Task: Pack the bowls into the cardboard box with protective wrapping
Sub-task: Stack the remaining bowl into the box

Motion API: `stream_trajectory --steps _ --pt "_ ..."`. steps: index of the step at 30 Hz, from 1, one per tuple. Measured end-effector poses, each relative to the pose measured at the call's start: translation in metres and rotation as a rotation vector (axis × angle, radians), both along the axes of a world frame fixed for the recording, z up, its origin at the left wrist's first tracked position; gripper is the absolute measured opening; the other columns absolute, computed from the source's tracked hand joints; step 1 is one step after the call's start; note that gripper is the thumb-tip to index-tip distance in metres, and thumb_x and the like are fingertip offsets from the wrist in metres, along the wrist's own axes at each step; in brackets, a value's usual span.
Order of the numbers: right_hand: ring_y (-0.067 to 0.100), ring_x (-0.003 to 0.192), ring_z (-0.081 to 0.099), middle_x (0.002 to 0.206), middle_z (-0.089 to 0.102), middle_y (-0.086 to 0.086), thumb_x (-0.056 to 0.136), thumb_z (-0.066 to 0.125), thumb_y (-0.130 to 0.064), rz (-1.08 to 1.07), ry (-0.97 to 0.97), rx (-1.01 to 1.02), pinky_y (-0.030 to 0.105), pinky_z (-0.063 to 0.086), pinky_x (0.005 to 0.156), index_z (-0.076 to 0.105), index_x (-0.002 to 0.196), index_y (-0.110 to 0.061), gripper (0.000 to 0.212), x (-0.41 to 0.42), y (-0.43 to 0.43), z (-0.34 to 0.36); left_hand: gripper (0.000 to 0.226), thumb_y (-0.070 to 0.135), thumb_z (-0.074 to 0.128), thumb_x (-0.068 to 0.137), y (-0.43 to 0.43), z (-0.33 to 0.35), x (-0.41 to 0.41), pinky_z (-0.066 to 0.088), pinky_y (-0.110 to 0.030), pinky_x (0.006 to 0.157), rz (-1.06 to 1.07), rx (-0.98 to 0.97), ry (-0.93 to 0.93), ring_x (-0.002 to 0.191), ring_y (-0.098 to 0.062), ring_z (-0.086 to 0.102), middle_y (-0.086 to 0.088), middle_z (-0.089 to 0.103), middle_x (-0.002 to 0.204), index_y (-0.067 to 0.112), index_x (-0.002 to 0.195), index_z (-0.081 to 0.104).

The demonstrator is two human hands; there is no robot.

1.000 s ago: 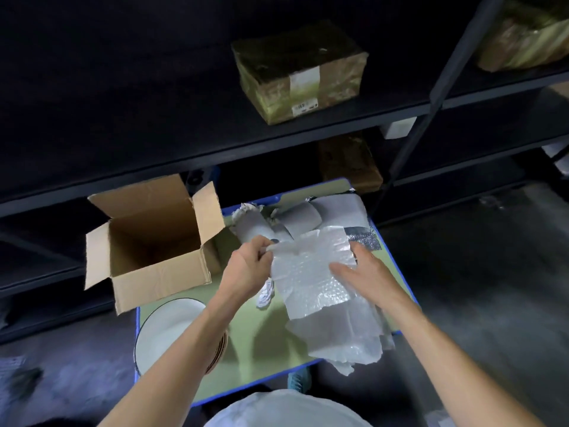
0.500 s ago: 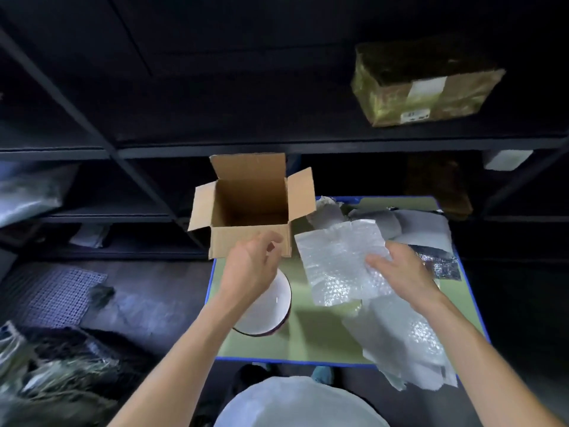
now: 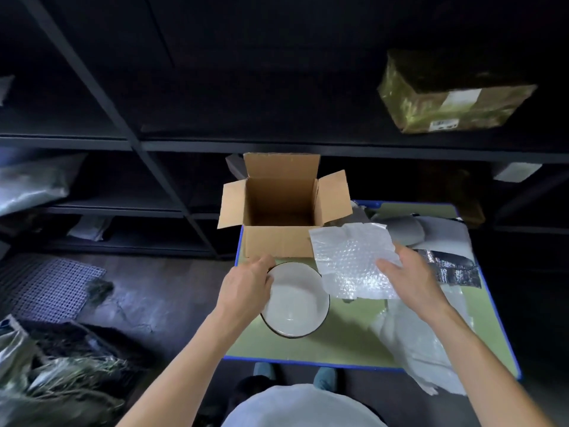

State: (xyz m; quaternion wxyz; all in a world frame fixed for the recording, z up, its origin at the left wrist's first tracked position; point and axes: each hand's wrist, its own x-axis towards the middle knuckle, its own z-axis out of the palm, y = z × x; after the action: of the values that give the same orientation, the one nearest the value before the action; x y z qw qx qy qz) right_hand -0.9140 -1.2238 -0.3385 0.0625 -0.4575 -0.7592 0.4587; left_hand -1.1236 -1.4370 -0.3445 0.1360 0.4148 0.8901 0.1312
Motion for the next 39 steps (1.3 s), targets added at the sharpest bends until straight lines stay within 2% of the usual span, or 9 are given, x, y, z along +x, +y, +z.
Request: stream_trajectory --steps 7,10,13,20,24,28,32,36,39 --pt "0.012 0.115 0.06 0.129 0.063 -0.005 0.097 0.056 -0.025 -0.105 0.045 0.022 0.034 0.047 0.096 0.059 0.13 -0.024 0.033 0.01 -0.004 0.004 0.005 0.019 0.05 0.095 -0.002 0.026 -0.013 0.048 -0.036 0.066 -0.038 0.068 -0.09 0.076 -0.029 0.059 -0.001 0.069 0.087 0.022 0.099 0.051" --pt "0.014 0.12 0.057 0.136 0.059 -0.001 0.098 0.055 -0.024 -0.113 0.051 -0.01 0.038 0.046 0.102 0.055 0.137 -0.022 0.039 0.008 -0.01 0.004 0.006 0.025 0.05 0.096 0.003 0.052 -0.016 0.054 -0.038 0.063 -0.014 0.129 -0.158 0.065 -0.021 0.062 0.009 0.067 0.084 0.03 0.093 0.048" --pt "0.022 0.105 0.064 0.114 0.07 0.002 0.095 0.053 -0.012 -0.105 0.111 -0.029 0.037 0.051 0.089 0.065 0.116 -0.022 0.026 0.002 -0.017 0.005 0.009 0.027 0.05 0.096 0.012 0.077 -0.012 0.055 -0.037 0.054 -0.028 0.224 -0.224 0.05 -0.011 0.063 0.012 0.066 0.079 0.032 0.09 0.044" --pt "0.017 0.105 0.069 0.106 0.075 -0.009 0.083 0.063 -0.01 -0.057 0.257 -0.289 0.044 0.055 0.094 0.07 0.11 -0.036 0.038 -0.012 -0.034 0.008 0.009 0.026 0.054 0.094 0.031 0.097 0.003 0.053 -0.037 0.061 0.055 0.357 -0.418 0.05 -0.012 0.068 0.015 0.067 0.082 0.031 0.09 0.047" --pt "0.028 0.106 0.07 0.111 0.074 0.008 0.077 0.058 -0.003 -0.036 0.397 -0.503 0.048 0.055 0.094 0.072 0.113 -0.024 0.044 -0.009 -0.035 0.008 0.009 0.025 0.056 0.092 0.036 0.097 0.006 0.058 -0.049 0.064 0.081 0.381 -0.479 0.051 -0.016 0.069 0.016 0.066 0.081 0.03 0.087 0.05" --pt "0.029 0.111 0.068 0.12 0.071 0.013 0.09 0.051 0.006 -0.078 0.562 -0.674 0.034 0.058 0.083 0.069 0.121 -0.014 0.041 -0.006 -0.034 0.011 0.011 0.025 0.055 0.092 0.041 0.092 0.015 0.053 -0.037 0.059 0.093 0.341 -0.463 0.05 -0.014 0.069 0.02 0.066 0.084 0.031 0.086 0.048" --pt "0.02 0.104 0.071 0.116 0.073 0.008 0.086 0.055 -0.01 -0.097 0.591 -0.751 0.026 0.057 0.073 0.074 0.113 -0.016 0.034 -0.003 -0.033 0.02 0.014 0.021 0.054 0.094 0.047 0.086 0.029 0.041 -0.015 0.045 0.119 0.339 -0.473 0.05 -0.013 0.069 0.011 0.067 0.085 0.031 0.085 0.048" --pt "0.022 0.093 0.072 0.105 0.075 0.009 0.068 0.06 -0.008 -0.088 0.62 -0.861 0.031 0.058 0.07 0.077 0.104 -0.015 0.04 0.006 -0.027 0.024 0.01 0.017 0.05 0.095 0.05 0.084 0.039 0.048 -0.018 0.047 0.104 0.334 -0.542 0.051 -0.015 0.069 0.006 0.064 0.091 0.026 0.094 0.048" --pt "0.032 0.097 0.065 0.106 0.071 0.013 0.062 0.063 -0.007 -0.085 0.651 -0.916 0.048 0.05 0.088 0.075 0.106 -0.011 0.046 0.015 -0.021 0.025 0.012 0.015 0.049 0.095 0.052 0.083 0.047 0.055 -0.028 0.055 0.08 0.34 -0.592 0.053 -0.018 0.07 0.005 0.065 0.09 0.025 0.1 0.049"
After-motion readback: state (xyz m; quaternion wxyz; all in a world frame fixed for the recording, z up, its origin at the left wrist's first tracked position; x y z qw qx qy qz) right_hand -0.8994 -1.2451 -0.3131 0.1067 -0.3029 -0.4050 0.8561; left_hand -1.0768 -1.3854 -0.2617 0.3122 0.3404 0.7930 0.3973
